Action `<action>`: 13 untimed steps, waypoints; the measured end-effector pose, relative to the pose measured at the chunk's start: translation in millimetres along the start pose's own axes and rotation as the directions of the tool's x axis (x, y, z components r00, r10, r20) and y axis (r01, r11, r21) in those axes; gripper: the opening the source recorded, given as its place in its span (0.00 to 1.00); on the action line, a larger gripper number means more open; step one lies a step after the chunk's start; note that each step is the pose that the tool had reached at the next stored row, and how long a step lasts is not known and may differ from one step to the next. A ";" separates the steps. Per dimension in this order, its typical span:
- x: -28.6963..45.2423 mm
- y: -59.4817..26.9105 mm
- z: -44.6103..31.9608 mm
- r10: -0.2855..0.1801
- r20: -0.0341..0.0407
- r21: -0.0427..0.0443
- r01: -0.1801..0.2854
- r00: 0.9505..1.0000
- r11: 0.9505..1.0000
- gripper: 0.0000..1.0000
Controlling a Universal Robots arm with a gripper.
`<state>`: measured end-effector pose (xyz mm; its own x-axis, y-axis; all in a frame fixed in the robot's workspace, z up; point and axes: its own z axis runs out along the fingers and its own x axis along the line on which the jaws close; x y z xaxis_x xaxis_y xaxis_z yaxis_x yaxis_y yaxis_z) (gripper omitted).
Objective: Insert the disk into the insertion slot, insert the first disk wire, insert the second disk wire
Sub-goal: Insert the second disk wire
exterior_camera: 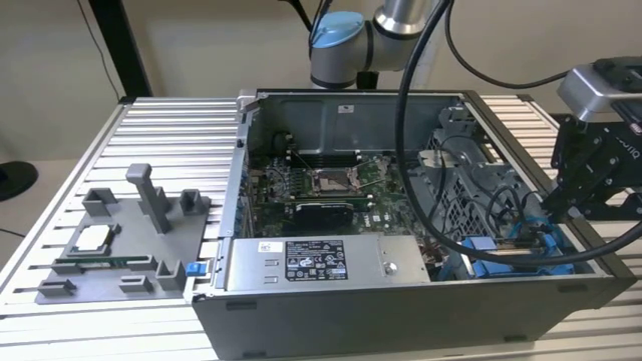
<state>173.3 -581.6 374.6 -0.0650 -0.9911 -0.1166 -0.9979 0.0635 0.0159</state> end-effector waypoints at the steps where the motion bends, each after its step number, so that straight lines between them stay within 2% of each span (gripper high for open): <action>1: 0.0 -0.8 0.1 0.000 0.000 0.000 0.000 1.000 1.000 1.00; 13: -2.3 -7.4 0.4 0.000 0.000 0.000 0.000 1.000 1.000 1.00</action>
<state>180.9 -579.8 374.4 -0.0649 -0.9910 -0.1167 -0.9979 0.0636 0.0155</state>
